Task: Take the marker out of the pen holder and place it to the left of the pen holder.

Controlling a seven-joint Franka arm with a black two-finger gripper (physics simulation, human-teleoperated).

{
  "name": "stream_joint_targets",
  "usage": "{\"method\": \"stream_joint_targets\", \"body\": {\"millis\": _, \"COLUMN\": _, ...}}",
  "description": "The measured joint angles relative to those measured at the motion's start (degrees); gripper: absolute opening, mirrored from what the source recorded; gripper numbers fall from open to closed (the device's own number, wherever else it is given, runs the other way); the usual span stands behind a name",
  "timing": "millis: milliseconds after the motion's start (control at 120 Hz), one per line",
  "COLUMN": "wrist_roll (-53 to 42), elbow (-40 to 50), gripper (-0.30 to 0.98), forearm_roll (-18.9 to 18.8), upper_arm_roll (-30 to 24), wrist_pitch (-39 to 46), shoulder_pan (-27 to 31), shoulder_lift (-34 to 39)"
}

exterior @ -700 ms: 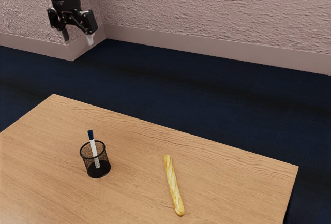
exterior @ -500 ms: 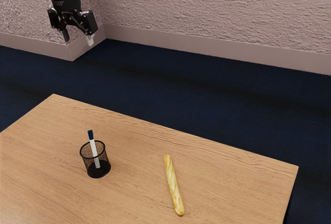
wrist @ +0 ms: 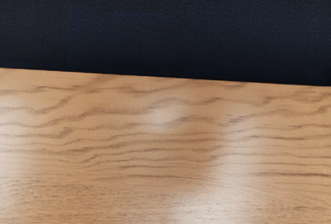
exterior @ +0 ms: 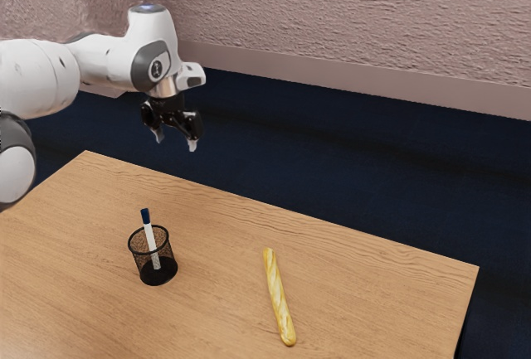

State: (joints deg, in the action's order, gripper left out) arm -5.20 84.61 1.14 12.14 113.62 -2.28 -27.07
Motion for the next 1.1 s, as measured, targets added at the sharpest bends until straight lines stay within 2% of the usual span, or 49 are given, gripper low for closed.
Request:
{"method": "stream_joint_targets", "body": {"millis": 100, "wrist_roll": 0.07, "elbow": 6.13, "gripper": 0.69, "forearm_roll": 4.73, "upper_arm_roll": -0.07, "wrist_pitch": 7.00, "shoulder_pan": -0.05, "shoulder_lift": -0.03}}
{"method": "stream_joint_targets", "body": {"millis": 200, "wrist_roll": 0.29, "elbow": 7.86, "gripper": 0.69, "forearm_roll": 8.50, "upper_arm_roll": 2.13, "wrist_pitch": 8.53, "shoulder_pan": -0.53, "shoulder_lift": 0.03}}
{"method": "stream_joint_targets", "body": {"millis": 283, "wrist_roll": 0.46, "elbow": 9.68, "gripper": 0.69, "forearm_roll": 9.91, "upper_arm_roll": 3.79, "wrist_pitch": 8.19, "shoulder_pan": -1.87, "shoulder_lift": 1.28}}
{"method": "stream_joint_targets", "body": {"millis": 450, "wrist_roll": 0.77, "elbow": 18.73, "gripper": 0.69, "forearm_roll": 11.35, "upper_arm_roll": 7.26, "wrist_pitch": 6.47, "shoulder_pan": -3.80, "shoulder_lift": 6.93}}
{"method": "stream_joint_targets", "body": {"millis": 608, "wrist_roll": 1.33, "elbow": 27.55, "gripper": 0.69, "forearm_roll": 14.24, "upper_arm_roll": 8.85, "wrist_pitch": 4.80, "shoulder_pan": -5.77, "shoulder_lift": 12.61}}
{"method": "stream_joint_targets", "body": {"millis": 900, "wrist_roll": 3.65, "elbow": 32.46, "gripper": 0.68, "forearm_roll": 15.45, "upper_arm_roll": 9.03, "wrist_pitch": 1.39, "shoulder_pan": -7.06, "shoulder_lift": 15.82}}
{"method": "stream_joint_targets", "body": {"millis": 1100, "wrist_roll": 4.76, "elbow": 32.82, "gripper": 0.44, "forearm_roll": 14.44, "upper_arm_roll": 9.04, "wrist_pitch": 0.49, "shoulder_pan": -7.11, "shoulder_lift": 16.22}}
